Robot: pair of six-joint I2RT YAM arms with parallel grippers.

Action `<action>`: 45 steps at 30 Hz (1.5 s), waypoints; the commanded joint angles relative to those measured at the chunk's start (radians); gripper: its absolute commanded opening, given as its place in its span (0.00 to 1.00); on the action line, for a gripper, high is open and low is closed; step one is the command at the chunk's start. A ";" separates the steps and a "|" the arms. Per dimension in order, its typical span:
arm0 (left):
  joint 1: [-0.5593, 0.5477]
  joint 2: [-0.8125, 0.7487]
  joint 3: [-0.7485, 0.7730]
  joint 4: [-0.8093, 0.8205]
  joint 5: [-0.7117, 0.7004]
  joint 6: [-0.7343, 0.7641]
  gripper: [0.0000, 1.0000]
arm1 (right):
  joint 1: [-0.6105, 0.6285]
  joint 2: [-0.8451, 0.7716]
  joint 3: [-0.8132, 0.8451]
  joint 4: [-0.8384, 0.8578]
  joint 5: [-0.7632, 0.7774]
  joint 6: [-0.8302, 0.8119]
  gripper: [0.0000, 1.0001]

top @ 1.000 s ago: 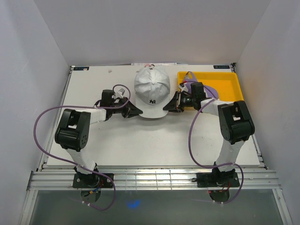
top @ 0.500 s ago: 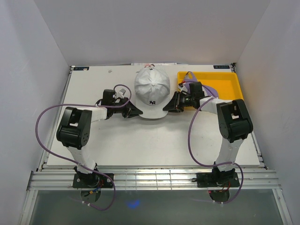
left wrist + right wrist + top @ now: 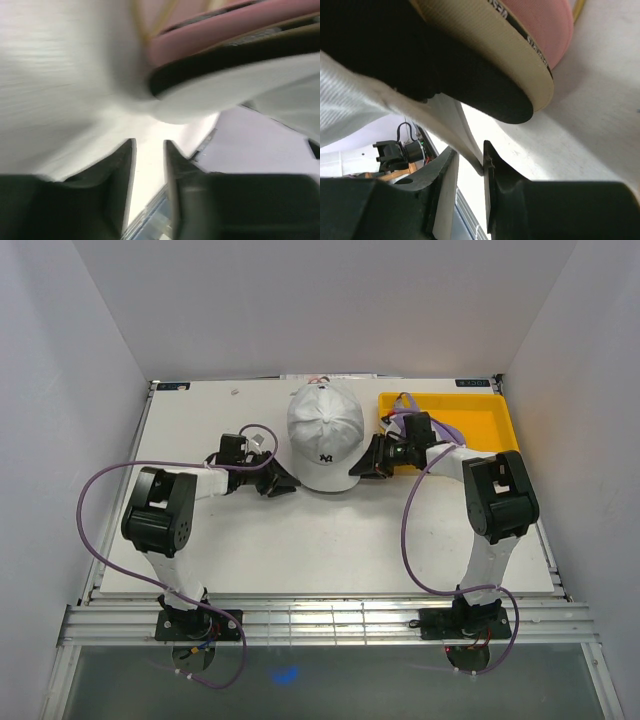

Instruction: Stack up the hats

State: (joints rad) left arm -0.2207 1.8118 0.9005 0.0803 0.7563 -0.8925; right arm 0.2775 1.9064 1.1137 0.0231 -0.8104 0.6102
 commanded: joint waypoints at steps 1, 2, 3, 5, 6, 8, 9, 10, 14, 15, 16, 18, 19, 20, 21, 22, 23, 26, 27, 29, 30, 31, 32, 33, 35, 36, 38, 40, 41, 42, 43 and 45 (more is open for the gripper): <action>0.038 0.001 -0.025 -0.177 -0.163 0.036 0.50 | -0.047 0.000 0.031 -0.147 0.194 -0.043 0.23; 0.040 -0.002 -0.025 -0.181 -0.163 0.038 0.54 | -0.049 0.000 0.034 -0.155 0.195 -0.044 0.25; 0.038 -0.005 -0.026 -0.185 -0.163 0.043 0.58 | -0.049 0.000 0.037 -0.158 0.197 -0.044 0.26; 0.040 -0.015 -0.029 -0.186 -0.161 0.046 0.69 | -0.049 -0.003 0.040 -0.164 0.200 -0.044 0.30; 0.040 -0.019 -0.032 -0.188 -0.161 0.050 0.70 | -0.049 -0.004 0.040 -0.164 0.200 -0.044 0.32; 0.040 -0.035 -0.035 -0.186 -0.164 0.052 0.73 | -0.049 -0.009 0.038 -0.169 0.201 -0.044 0.39; 0.038 -0.040 -0.038 -0.186 -0.164 0.052 0.73 | -0.049 -0.010 0.037 -0.169 0.203 -0.046 0.41; 0.040 -0.045 -0.038 -0.188 -0.164 0.052 0.73 | -0.049 -0.013 0.034 -0.170 0.205 -0.049 0.42; 0.040 -0.049 -0.037 -0.186 -0.152 0.047 0.73 | -0.049 -0.024 0.025 -0.180 0.214 -0.056 0.51; 0.038 -0.052 -0.037 -0.183 -0.144 0.044 0.73 | -0.049 -0.026 0.023 -0.189 0.218 -0.059 0.52; 0.040 -0.057 -0.040 -0.180 -0.143 0.041 0.73 | -0.049 -0.029 0.023 -0.192 0.220 -0.063 0.53; 0.040 -0.066 -0.041 -0.178 -0.140 0.037 0.72 | -0.049 -0.043 0.017 -0.196 0.229 -0.066 0.55; 0.040 -0.078 -0.043 -0.177 -0.140 0.037 0.72 | -0.049 -0.047 0.014 -0.199 0.228 -0.067 0.56; 0.040 -0.084 -0.041 -0.178 -0.137 0.035 0.72 | -0.049 -0.062 0.011 -0.199 0.226 -0.066 0.56; 0.038 -0.091 -0.041 -0.178 -0.135 0.035 0.72 | -0.049 -0.072 0.006 -0.199 0.228 -0.066 0.57; 0.040 -0.101 -0.040 -0.183 -0.132 0.035 0.72 | -0.047 -0.082 0.000 -0.198 0.229 -0.064 0.57; 0.040 -0.108 -0.037 -0.188 -0.132 0.035 0.72 | -0.047 -0.102 -0.003 -0.203 0.228 -0.064 0.58; 0.040 -0.131 -0.029 -0.198 -0.124 0.038 0.73 | -0.047 -0.142 0.005 -0.239 0.232 -0.079 0.59; 0.038 -0.135 -0.026 -0.200 -0.120 0.038 0.73 | -0.047 -0.156 0.008 -0.252 0.237 -0.089 0.59; 0.040 -0.152 -0.020 -0.209 -0.111 0.041 0.73 | -0.047 -0.199 0.003 -0.275 0.250 -0.112 0.60; 0.040 -0.158 -0.014 -0.214 -0.109 0.043 0.73 | -0.047 -0.216 -0.002 -0.294 0.257 -0.118 0.60; 0.040 -0.164 -0.012 -0.218 -0.107 0.047 0.73 | -0.049 -0.251 -0.005 -0.310 0.264 -0.134 0.60; 0.040 -0.176 -0.011 -0.221 -0.101 0.049 0.73 | -0.049 -0.268 -0.006 -0.324 0.283 -0.147 0.60; 0.040 -0.183 -0.008 -0.223 -0.097 0.047 0.73 | -0.049 -0.289 -0.005 -0.357 0.295 -0.158 0.61; 0.040 -0.195 0.000 -0.228 -0.084 0.052 0.73 | -0.057 -0.354 0.015 -0.382 0.336 -0.187 0.61; 0.040 -0.210 0.001 -0.229 -0.080 0.052 0.73 | -0.073 -0.372 0.032 -0.422 0.347 -0.196 0.62; 0.038 -0.232 0.009 -0.228 -0.066 0.049 0.73 | -0.113 -0.403 0.104 -0.477 0.355 -0.222 0.63; 0.040 -0.250 0.012 -0.228 -0.058 0.050 0.73 | -0.135 -0.397 0.188 -0.529 0.375 -0.253 0.63; 0.040 -0.258 0.014 -0.226 -0.052 0.047 0.73 | -0.142 -0.367 0.239 -0.560 0.428 -0.269 0.64; 0.038 -0.269 0.014 -0.223 -0.048 0.044 0.73 | -0.155 -0.345 0.288 -0.586 0.448 -0.311 0.64; 0.032 -0.291 0.012 -0.220 -0.037 0.041 0.73 | -0.161 -0.325 0.376 -0.622 0.464 -0.328 0.64; 0.029 -0.316 0.012 -0.221 -0.032 0.043 0.73 | -0.184 -0.252 0.460 -0.649 0.504 -0.366 0.67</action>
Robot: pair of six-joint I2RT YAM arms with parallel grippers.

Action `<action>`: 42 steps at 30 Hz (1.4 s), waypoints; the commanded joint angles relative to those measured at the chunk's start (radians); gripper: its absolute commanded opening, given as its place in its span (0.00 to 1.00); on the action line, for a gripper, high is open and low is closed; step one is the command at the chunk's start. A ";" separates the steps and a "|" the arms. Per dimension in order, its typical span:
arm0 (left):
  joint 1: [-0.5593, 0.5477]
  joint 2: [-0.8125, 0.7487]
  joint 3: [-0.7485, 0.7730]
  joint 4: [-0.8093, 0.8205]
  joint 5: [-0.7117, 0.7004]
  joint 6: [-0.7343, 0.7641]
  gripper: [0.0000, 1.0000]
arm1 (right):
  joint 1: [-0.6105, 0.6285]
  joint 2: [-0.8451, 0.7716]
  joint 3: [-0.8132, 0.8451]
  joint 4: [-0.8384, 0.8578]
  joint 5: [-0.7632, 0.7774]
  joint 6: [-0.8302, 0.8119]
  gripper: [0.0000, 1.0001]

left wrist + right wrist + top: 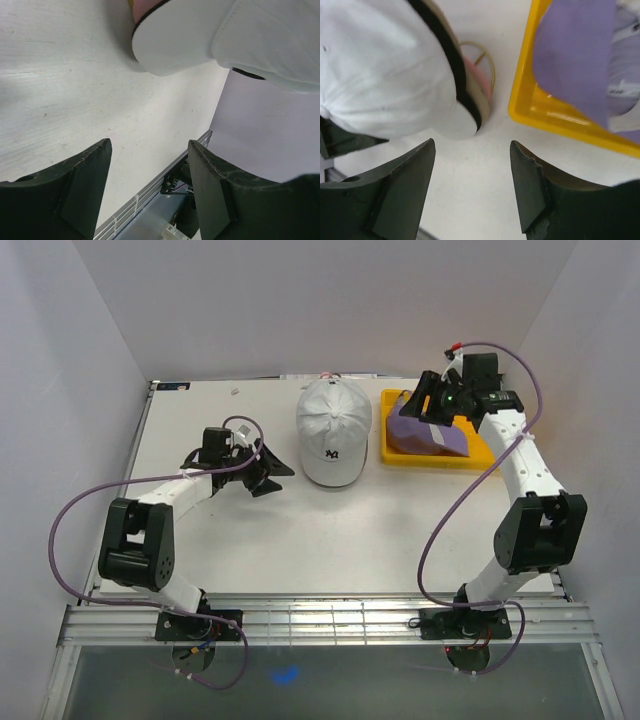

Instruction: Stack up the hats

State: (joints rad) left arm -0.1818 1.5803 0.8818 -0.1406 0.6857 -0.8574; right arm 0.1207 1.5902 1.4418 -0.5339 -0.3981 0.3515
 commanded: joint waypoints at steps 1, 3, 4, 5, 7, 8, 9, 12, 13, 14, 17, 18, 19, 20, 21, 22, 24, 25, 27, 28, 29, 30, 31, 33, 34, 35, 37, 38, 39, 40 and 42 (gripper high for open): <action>-0.019 -0.115 0.028 -0.005 0.037 0.008 0.73 | -0.032 0.120 0.199 -0.095 0.099 -0.117 0.69; -0.039 -0.140 0.026 -0.011 0.037 0.008 0.73 | -0.052 0.184 0.283 -0.138 0.110 -0.144 0.71; -0.047 -0.152 0.028 -0.026 0.035 0.011 0.73 | -0.056 0.248 0.361 -0.153 0.113 -0.151 0.72; -0.054 -0.169 0.032 -0.036 0.032 0.014 0.73 | -0.061 0.278 0.399 -0.190 0.125 -0.158 0.73; -0.073 -0.186 0.036 -0.051 0.031 0.020 0.73 | -0.072 0.345 0.477 -0.215 0.139 -0.180 0.75; -0.074 -0.200 0.039 -0.056 0.031 0.020 0.73 | -0.076 0.362 0.494 -0.222 0.139 -0.184 0.77; -0.079 -0.207 0.042 -0.062 0.032 0.021 0.73 | -0.087 0.379 0.509 -0.235 0.130 -0.187 0.78; -0.084 -0.229 0.062 -0.076 0.034 0.020 0.74 | -0.095 0.433 0.542 -0.245 0.093 -0.201 0.80; -0.087 -0.233 0.069 -0.083 0.035 0.018 0.73 | -0.096 0.454 0.543 -0.247 0.085 -0.206 0.81; -0.090 -0.235 0.077 -0.089 0.035 0.018 0.74 | -0.098 0.462 0.540 -0.248 0.073 -0.212 0.82; -0.094 -0.241 0.114 -0.111 0.032 0.020 0.74 | -0.098 0.488 0.522 -0.242 0.036 -0.218 0.82; -0.097 -0.244 0.129 -0.117 0.031 0.018 0.73 | -0.098 0.493 0.505 -0.233 0.019 -0.220 0.82; -0.097 -0.246 0.137 -0.122 0.028 0.017 0.74 | -0.098 0.498 0.496 -0.226 0.007 -0.218 0.82; -0.099 -0.249 0.143 -0.125 0.026 0.015 0.74 | -0.098 0.498 0.487 -0.218 -0.008 -0.217 0.81; -0.102 -0.250 0.147 -0.126 0.023 0.015 0.74 | -0.098 0.495 0.467 -0.209 -0.015 -0.207 0.79; -0.104 -0.252 0.155 -0.129 0.020 0.014 0.74 | -0.098 0.491 0.457 -0.192 -0.030 -0.201 0.74; -0.107 -0.250 0.157 -0.132 0.015 0.011 0.74 | -0.098 0.493 0.457 -0.190 -0.041 -0.194 0.68; -0.108 -0.249 0.157 -0.132 0.017 0.009 0.73 | -0.096 0.496 0.459 -0.190 -0.048 -0.190 0.62; -0.113 -0.246 0.160 -0.131 0.021 0.001 0.74 | -0.098 0.502 0.468 -0.192 -0.064 -0.180 0.60; -0.116 -0.246 0.164 -0.131 0.023 -0.003 0.73 | -0.096 0.504 0.473 -0.193 -0.067 -0.177 0.57; -0.116 -0.247 0.172 -0.132 0.023 -0.006 0.74 | -0.096 0.505 0.476 -0.196 -0.068 -0.172 0.54; -0.117 -0.249 0.175 -0.131 0.023 -0.009 0.74 | -0.099 0.511 0.483 -0.199 -0.067 -0.163 0.48; -0.117 -0.253 0.180 -0.129 0.021 -0.012 0.73 | -0.102 0.513 0.496 -0.204 -0.079 -0.155 0.35; -0.119 -0.258 0.190 -0.126 0.023 -0.020 0.73 | -0.107 0.507 0.505 -0.201 -0.103 -0.138 0.22; -0.119 -0.258 0.194 -0.126 0.023 -0.023 0.73 | -0.108 0.499 0.522 -0.199 -0.111 -0.114 0.12; -0.119 -0.259 0.200 -0.123 0.025 -0.026 0.74 | -0.108 0.493 0.532 -0.201 -0.113 -0.105 0.10; -0.119 -0.258 0.203 -0.113 0.029 -0.035 0.74 | -0.139 0.465 0.575 -0.201 -0.125 -0.068 0.08; -0.120 -0.258 0.206 -0.109 0.029 -0.037 0.74 | -0.144 0.458 0.588 -0.199 -0.136 -0.053 0.08; -0.122 -0.256 0.207 -0.100 0.029 -0.038 0.74 | -0.150 0.439 0.600 -0.190 -0.151 -0.037 0.08; -0.120 -0.258 0.207 -0.093 0.029 -0.043 0.75 | -0.162 0.429 0.611 -0.184 -0.180 -0.020 0.08; -0.123 -0.264 0.206 -0.065 0.034 -0.051 0.77 | -0.171 0.397 0.631 -0.170 -0.197 0.027 0.08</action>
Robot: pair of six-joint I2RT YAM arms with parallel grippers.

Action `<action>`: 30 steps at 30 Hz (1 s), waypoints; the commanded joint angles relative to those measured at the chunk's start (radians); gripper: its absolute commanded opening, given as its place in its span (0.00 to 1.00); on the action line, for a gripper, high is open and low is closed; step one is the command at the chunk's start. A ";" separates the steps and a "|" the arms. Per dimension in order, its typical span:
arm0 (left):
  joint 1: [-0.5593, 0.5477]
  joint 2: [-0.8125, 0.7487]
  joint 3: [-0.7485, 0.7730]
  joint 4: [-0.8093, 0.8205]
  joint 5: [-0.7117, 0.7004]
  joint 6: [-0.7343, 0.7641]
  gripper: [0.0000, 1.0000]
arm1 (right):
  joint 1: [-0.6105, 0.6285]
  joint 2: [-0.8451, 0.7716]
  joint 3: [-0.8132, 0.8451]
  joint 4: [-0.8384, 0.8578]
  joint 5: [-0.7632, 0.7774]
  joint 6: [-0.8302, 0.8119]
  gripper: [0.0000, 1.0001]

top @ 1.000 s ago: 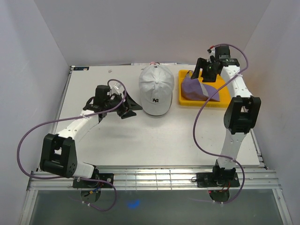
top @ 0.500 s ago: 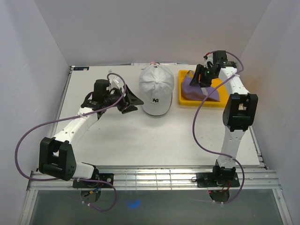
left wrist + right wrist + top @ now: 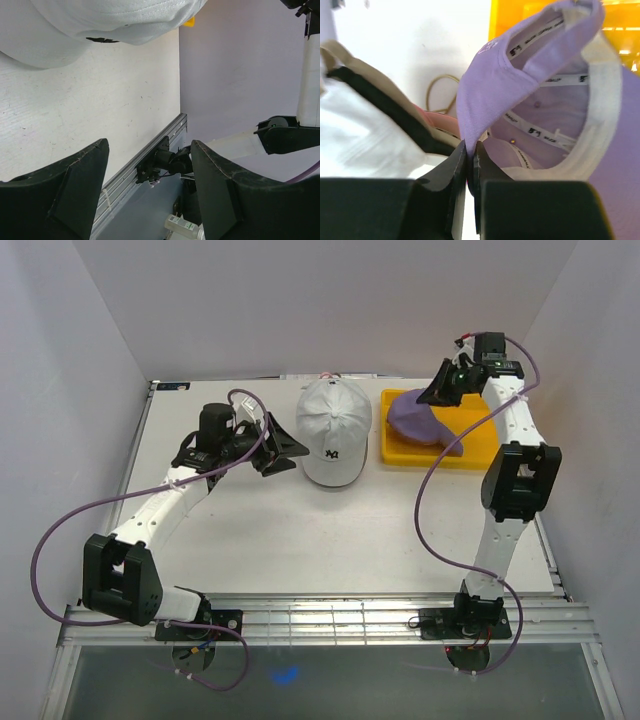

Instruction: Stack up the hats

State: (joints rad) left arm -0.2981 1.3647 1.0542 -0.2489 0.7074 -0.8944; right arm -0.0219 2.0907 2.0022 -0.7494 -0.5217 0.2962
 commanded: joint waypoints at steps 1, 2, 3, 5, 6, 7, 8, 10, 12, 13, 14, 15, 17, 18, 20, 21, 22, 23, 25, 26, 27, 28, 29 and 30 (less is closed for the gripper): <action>-0.006 -0.050 0.029 0.052 0.014 -0.023 0.77 | -0.038 -0.118 0.073 0.065 -0.095 0.098 0.08; -0.006 -0.053 0.026 0.063 0.014 -0.026 0.78 | -0.044 -0.130 0.070 0.076 -0.106 0.128 0.08; -0.006 -0.059 0.023 0.085 0.015 -0.031 0.79 | -0.050 -0.159 0.067 0.088 -0.118 0.147 0.08; -0.006 -0.065 0.013 0.111 0.015 -0.046 0.79 | -0.067 -0.191 0.053 0.142 -0.164 0.185 0.08; -0.006 -0.068 0.009 0.141 0.017 -0.052 0.80 | -0.073 -0.227 0.032 0.166 -0.184 0.234 0.08; -0.007 -0.073 0.000 0.158 0.017 -0.061 0.81 | -0.082 -0.247 0.020 0.221 -0.217 0.262 0.08; -0.006 -0.075 -0.005 0.178 0.015 -0.087 0.81 | -0.085 -0.265 0.006 0.252 -0.231 0.293 0.08; -0.006 -0.076 -0.022 0.256 0.027 -0.122 0.83 | -0.093 -0.322 -0.039 0.359 -0.274 0.398 0.08; -0.006 -0.070 -0.028 0.359 0.038 -0.170 0.84 | -0.092 -0.385 -0.084 0.471 -0.308 0.556 0.08; -0.006 -0.061 -0.029 0.382 0.043 -0.179 0.85 | -0.093 -0.411 -0.162 0.549 -0.343 0.630 0.08; -0.006 -0.055 -0.022 0.413 0.046 -0.187 0.86 | -0.093 -0.458 -0.207 0.731 -0.357 0.708 0.08; -0.006 -0.049 -0.017 0.431 0.047 -0.187 0.86 | -0.092 -0.478 -0.251 0.839 -0.365 0.792 0.08; -0.007 -0.032 -0.020 0.508 0.046 -0.198 0.88 | -0.084 -0.521 -0.335 1.055 -0.368 1.007 0.08; -0.007 -0.024 -0.025 0.543 0.050 -0.219 0.88 | -0.078 -0.529 -0.341 1.080 -0.360 1.052 0.08; -0.013 0.005 -0.031 0.618 0.072 -0.248 0.88 | -0.046 -0.541 -0.307 1.091 -0.331 1.106 0.08; -0.018 0.014 -0.039 0.678 0.073 -0.262 0.88 | -0.030 -0.549 -0.292 1.095 -0.321 1.115 0.08; -0.022 0.020 -0.043 0.707 0.069 -0.282 0.89 | 0.002 -0.552 -0.278 1.102 -0.296 1.129 0.08; -0.036 0.034 -0.048 0.762 0.057 -0.290 0.89 | 0.017 -0.554 -0.252 1.108 -0.282 1.158 0.08; -0.047 0.050 -0.057 0.816 0.049 -0.319 0.89 | 0.079 -0.549 -0.217 1.102 -0.241 1.172 0.08; -0.062 0.063 -0.062 0.873 0.044 -0.327 0.89 | 0.094 -0.540 -0.182 1.099 -0.229 1.187 0.08; -0.068 0.068 -0.066 0.899 0.037 -0.330 0.89 | 0.111 -0.537 -0.169 1.099 -0.215 1.198 0.08; -0.082 0.070 -0.074 0.925 0.029 -0.340 0.89 | 0.143 -0.532 -0.160 1.111 -0.190 1.209 0.08; -0.088 0.073 -0.088 1.010 0.009 -0.351 0.90 | 0.160 -0.523 -0.139 1.111 -0.178 1.221 0.08; -0.096 0.080 -0.103 1.043 0.001 -0.360 0.90 | 0.193 -0.518 -0.128 1.113 -0.154 1.222 0.08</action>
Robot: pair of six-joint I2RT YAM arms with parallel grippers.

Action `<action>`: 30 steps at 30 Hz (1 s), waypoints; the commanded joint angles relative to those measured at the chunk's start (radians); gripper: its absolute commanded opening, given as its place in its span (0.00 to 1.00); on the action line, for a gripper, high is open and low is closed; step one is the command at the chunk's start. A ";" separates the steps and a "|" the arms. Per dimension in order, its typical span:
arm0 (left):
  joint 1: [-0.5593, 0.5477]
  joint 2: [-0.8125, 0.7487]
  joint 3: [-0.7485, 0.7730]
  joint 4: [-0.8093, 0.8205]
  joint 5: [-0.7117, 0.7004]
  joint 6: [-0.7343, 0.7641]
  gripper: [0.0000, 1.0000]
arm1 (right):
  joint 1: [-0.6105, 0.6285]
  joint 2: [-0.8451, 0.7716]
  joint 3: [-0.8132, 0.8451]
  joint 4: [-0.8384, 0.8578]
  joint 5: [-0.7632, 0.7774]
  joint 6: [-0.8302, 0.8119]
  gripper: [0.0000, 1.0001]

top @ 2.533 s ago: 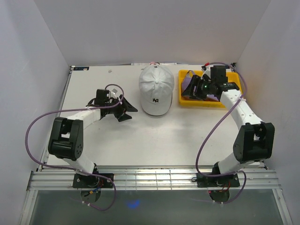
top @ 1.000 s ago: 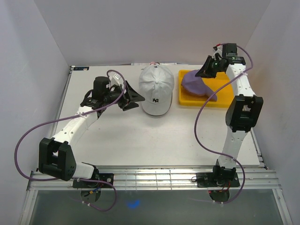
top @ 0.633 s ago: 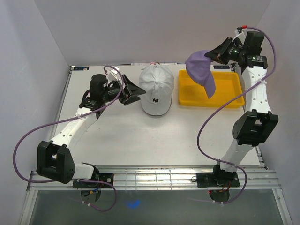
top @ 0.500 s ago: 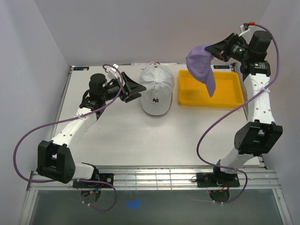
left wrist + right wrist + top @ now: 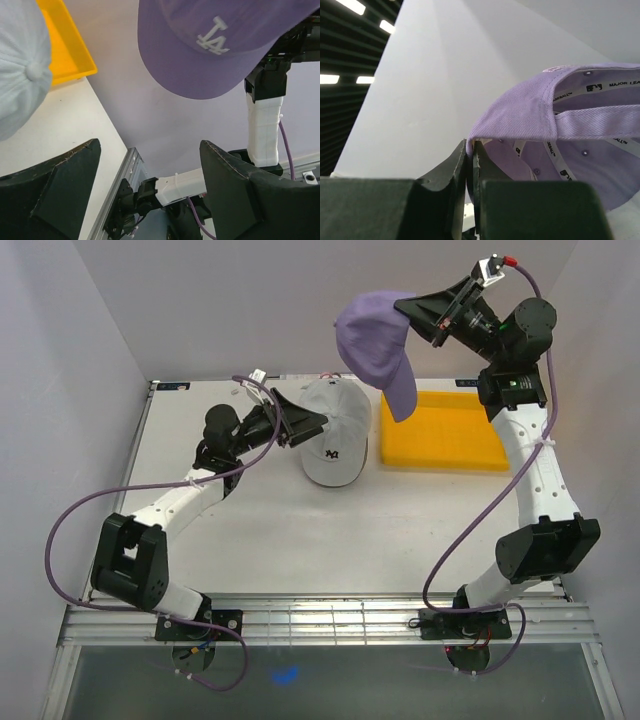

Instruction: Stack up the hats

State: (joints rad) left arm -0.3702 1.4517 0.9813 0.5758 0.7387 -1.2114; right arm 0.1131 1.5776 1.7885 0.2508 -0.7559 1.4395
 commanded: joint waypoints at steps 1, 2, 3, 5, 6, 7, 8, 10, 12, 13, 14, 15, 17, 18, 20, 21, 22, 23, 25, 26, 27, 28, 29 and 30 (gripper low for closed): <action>-0.030 0.001 -0.030 0.240 -0.038 -0.048 0.91 | 0.077 0.001 0.094 0.107 0.093 0.082 0.08; -0.047 0.012 -0.029 0.283 -0.042 -0.050 0.93 | 0.094 0.004 0.098 0.107 0.105 0.082 0.08; -0.055 0.024 -0.030 0.312 -0.047 -0.053 0.98 | 0.127 0.005 0.097 0.108 0.131 0.087 0.08; -0.081 0.048 -0.049 0.419 -0.068 -0.072 0.98 | 0.158 0.004 0.088 0.119 0.158 0.093 0.08; -0.085 0.052 -0.061 0.462 -0.105 -0.079 0.98 | 0.184 0.002 0.075 0.125 0.183 0.104 0.08; -0.093 0.047 -0.093 0.498 -0.129 -0.083 0.98 | 0.195 0.001 0.066 0.133 0.196 0.113 0.08; -0.096 0.044 -0.108 0.562 -0.156 -0.085 0.98 | 0.207 -0.008 0.057 0.154 0.207 0.119 0.08; -0.105 0.036 -0.137 0.628 -0.211 -0.077 0.98 | 0.235 -0.022 0.028 0.188 0.243 0.143 0.08; -0.108 0.038 -0.144 0.662 -0.228 -0.070 0.98 | 0.255 -0.027 0.012 0.208 0.271 0.160 0.08; -0.108 0.039 -0.147 0.683 -0.239 -0.069 0.98 | 0.263 -0.031 -0.004 0.220 0.280 0.177 0.08; -0.108 0.039 -0.153 0.722 -0.246 -0.071 0.98 | 0.269 -0.036 -0.014 0.229 0.286 0.188 0.08; -0.108 0.038 -0.168 0.743 -0.258 -0.077 0.98 | 0.279 -0.039 -0.023 0.252 0.302 0.197 0.08; -0.108 0.038 -0.178 0.789 -0.285 -0.086 0.98 | 0.295 -0.051 -0.064 0.283 0.320 0.234 0.08; -0.108 0.047 -0.173 0.800 -0.288 -0.091 0.98 | 0.306 -0.056 -0.078 0.312 0.342 0.245 0.08; -0.111 0.061 -0.170 0.847 -0.292 -0.108 0.98 | 0.315 -0.062 -0.098 0.330 0.359 0.263 0.08; -0.113 0.073 -0.170 0.864 -0.294 -0.117 0.98 | 0.324 -0.061 -0.098 0.337 0.369 0.265 0.08; -0.116 0.078 -0.167 0.875 -0.298 -0.129 0.98 | 0.327 -0.062 -0.100 0.349 0.374 0.269 0.08; -0.118 0.082 -0.165 0.881 -0.297 -0.132 0.98 | 0.330 -0.059 -0.100 0.355 0.380 0.272 0.08; -0.119 0.085 -0.161 0.875 -0.294 -0.131 0.98 | 0.338 -0.053 -0.087 0.360 0.386 0.286 0.08; -0.121 0.084 -0.162 0.875 -0.291 -0.129 0.98 | 0.339 -0.048 -0.081 0.361 0.388 0.288 0.08; -0.121 0.082 -0.165 0.875 -0.289 -0.129 0.98 | 0.342 -0.050 -0.066 0.349 0.391 0.277 0.08; -0.125 0.070 -0.173 0.871 -0.288 -0.128 0.98 | 0.342 -0.051 -0.058 0.332 0.401 0.266 0.08; -0.130 0.062 -0.177 0.854 -0.285 -0.122 0.98 | 0.342 -0.053 -0.054 0.311 0.406 0.256 0.08; -0.136 0.053 -0.182 0.840 -0.286 -0.102 0.98 | 0.344 -0.054 -0.054 0.309 0.417 0.251 0.08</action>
State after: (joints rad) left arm -0.4896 1.5391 0.8112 1.3113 0.4526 -1.3300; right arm 0.4507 1.5692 1.6802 0.5045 -0.3943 1.6943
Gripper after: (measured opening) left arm 0.978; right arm 0.100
